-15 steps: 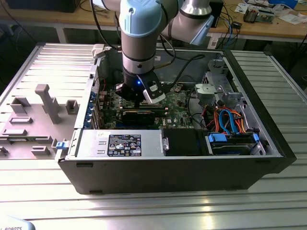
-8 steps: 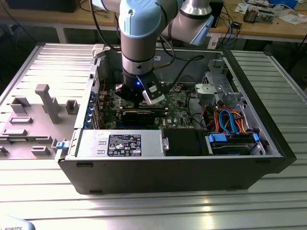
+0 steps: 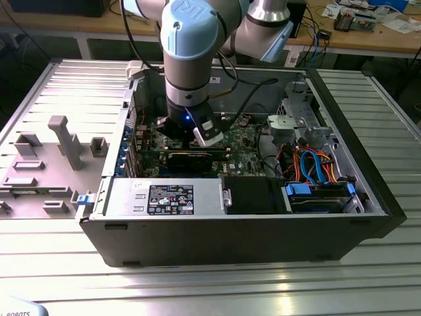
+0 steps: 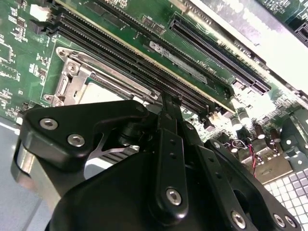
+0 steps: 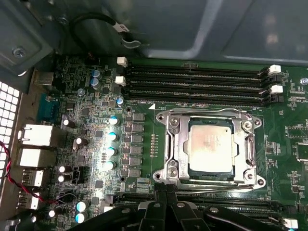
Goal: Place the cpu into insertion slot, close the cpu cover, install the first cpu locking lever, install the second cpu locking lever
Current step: 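Install the second cpu locking lever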
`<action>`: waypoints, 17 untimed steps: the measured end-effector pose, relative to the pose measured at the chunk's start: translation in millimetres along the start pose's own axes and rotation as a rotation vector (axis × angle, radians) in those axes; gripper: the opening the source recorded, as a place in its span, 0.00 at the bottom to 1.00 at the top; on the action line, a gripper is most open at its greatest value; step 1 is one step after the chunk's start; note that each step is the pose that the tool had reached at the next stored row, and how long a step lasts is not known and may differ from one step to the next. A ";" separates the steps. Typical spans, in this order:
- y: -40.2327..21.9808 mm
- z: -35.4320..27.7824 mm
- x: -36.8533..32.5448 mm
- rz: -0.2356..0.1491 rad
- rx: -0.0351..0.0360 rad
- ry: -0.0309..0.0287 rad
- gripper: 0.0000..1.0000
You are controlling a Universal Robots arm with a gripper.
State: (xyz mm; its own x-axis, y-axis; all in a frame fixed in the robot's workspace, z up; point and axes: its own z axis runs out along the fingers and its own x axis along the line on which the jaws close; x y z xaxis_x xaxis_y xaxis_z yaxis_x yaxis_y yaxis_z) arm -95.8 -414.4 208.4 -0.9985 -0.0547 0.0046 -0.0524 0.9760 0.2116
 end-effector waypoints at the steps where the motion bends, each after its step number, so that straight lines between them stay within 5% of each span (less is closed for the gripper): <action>1: 0.0 0.1 0.1 0.000 -0.0007 -0.0001 0.11; 17: -1.5 7.6 4.4 -0.001 -0.0496 -0.0027 0.11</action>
State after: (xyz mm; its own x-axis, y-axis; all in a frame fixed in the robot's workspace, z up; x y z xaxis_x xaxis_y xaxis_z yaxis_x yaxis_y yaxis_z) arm -100.2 -414.5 200.6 -0.9985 -0.0549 0.0018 -0.0525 0.9642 0.2598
